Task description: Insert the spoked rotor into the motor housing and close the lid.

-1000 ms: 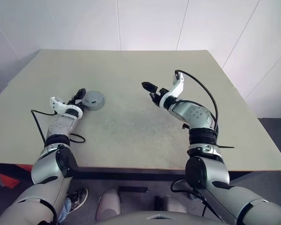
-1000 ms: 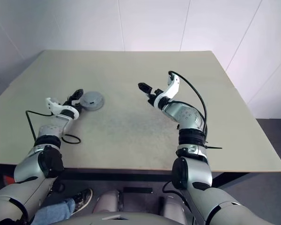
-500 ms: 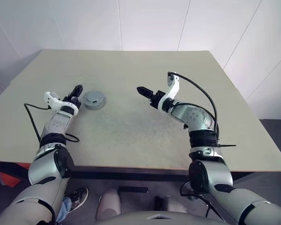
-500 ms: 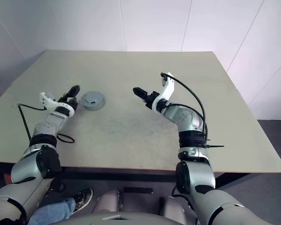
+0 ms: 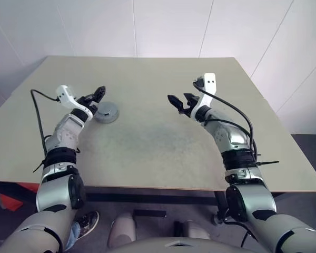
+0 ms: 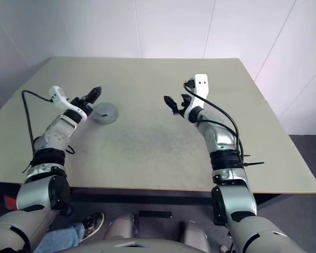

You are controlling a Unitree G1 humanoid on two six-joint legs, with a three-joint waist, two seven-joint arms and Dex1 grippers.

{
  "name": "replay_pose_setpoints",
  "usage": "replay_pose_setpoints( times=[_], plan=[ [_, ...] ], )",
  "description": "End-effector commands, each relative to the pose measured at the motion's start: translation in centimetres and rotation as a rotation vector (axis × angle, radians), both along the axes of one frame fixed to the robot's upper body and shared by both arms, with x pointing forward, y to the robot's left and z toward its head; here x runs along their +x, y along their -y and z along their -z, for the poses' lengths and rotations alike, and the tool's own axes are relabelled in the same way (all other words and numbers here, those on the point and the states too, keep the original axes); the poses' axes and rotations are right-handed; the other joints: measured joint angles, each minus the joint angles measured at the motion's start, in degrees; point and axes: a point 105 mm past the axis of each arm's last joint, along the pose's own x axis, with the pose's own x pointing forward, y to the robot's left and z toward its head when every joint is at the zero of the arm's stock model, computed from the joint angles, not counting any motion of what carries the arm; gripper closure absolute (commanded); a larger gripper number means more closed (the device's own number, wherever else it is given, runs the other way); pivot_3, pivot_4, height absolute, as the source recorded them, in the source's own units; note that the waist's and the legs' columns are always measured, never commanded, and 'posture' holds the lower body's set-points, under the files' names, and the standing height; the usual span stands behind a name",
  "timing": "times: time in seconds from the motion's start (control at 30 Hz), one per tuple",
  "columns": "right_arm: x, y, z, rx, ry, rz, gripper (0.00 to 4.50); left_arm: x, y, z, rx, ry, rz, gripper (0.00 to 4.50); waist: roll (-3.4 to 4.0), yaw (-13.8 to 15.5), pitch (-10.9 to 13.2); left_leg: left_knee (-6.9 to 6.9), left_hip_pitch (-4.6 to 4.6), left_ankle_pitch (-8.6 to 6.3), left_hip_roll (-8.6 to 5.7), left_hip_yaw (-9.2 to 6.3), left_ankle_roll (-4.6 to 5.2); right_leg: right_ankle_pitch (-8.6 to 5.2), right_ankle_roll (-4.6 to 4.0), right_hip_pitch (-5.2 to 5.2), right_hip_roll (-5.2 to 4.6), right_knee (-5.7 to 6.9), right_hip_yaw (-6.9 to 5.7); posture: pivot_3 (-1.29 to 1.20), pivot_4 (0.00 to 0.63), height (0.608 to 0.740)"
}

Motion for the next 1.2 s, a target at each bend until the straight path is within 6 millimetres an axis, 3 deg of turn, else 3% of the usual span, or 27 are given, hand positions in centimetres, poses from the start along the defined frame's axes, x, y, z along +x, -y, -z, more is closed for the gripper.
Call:
replay_pose_setpoints(
  times=[0.03, 0.3, 0.43, 0.6, 1.2],
  plan=[
    [0.2, 1.0, -0.6, -0.104, 0.078, -0.005, 0.00, -0.5, 2.4, -1.6, 0.119, 0.099, 0.086, 0.02, -0.01, -0.09, 0.01, 0.01, 0.00, -0.01, -0.01, 0.00, 0.02, 0.00, 0.00, 0.00, -0.01, 0.00, 0.01, 0.00, 0.000, 0.740],
    [0.1, 3.3, 0.6, -0.197, 0.061, -0.027, 0.00, -2.3, 7.7, -0.2, 0.332, 0.124, 0.292, 0.02, -0.02, -0.29, 0.02, 0.06, 0.04, -0.04, 0.04, 0.02, 0.08, -0.01, -0.04, -0.01, 0.02, 0.08, 0.01, 0.00, 0.000, 0.740],
    [0.2, 4.2, 1.1, -0.240, 0.054, -0.019, 0.00, -3.0, 9.2, 0.8, 0.422, 0.128, 0.343, 0.02, -0.02, -0.27, 0.02, 0.15, 0.04, -0.05, 0.04, 0.03, 0.12, -0.01, -0.06, 0.00, 0.01, 0.10, 0.02, 0.00, 0.000, 0.740],
    [0.5, 5.2, 1.8, -0.267, 0.038, 0.015, 0.00, -3.3, 9.8, 1.7, 0.450, 0.120, 0.358, 0.02, -0.02, -0.28, 0.02, 0.21, 0.05, -0.06, 0.07, 0.05, 0.13, 0.04, -0.14, 0.00, 0.02, 0.12, 0.02, 0.00, 0.000, 0.740],
    [0.7, 4.7, 2.1, -0.267, 0.048, 0.028, 0.00, -3.2, 10.8, 2.0, 0.477, 0.129, 0.356, 0.02, -0.02, -0.28, 0.02, 0.25, 0.05, -0.08, 0.09, 0.08, 0.17, 0.06, -0.17, 0.00, 0.02, 0.12, 0.02, 0.00, 0.000, 0.740]
  ],
)
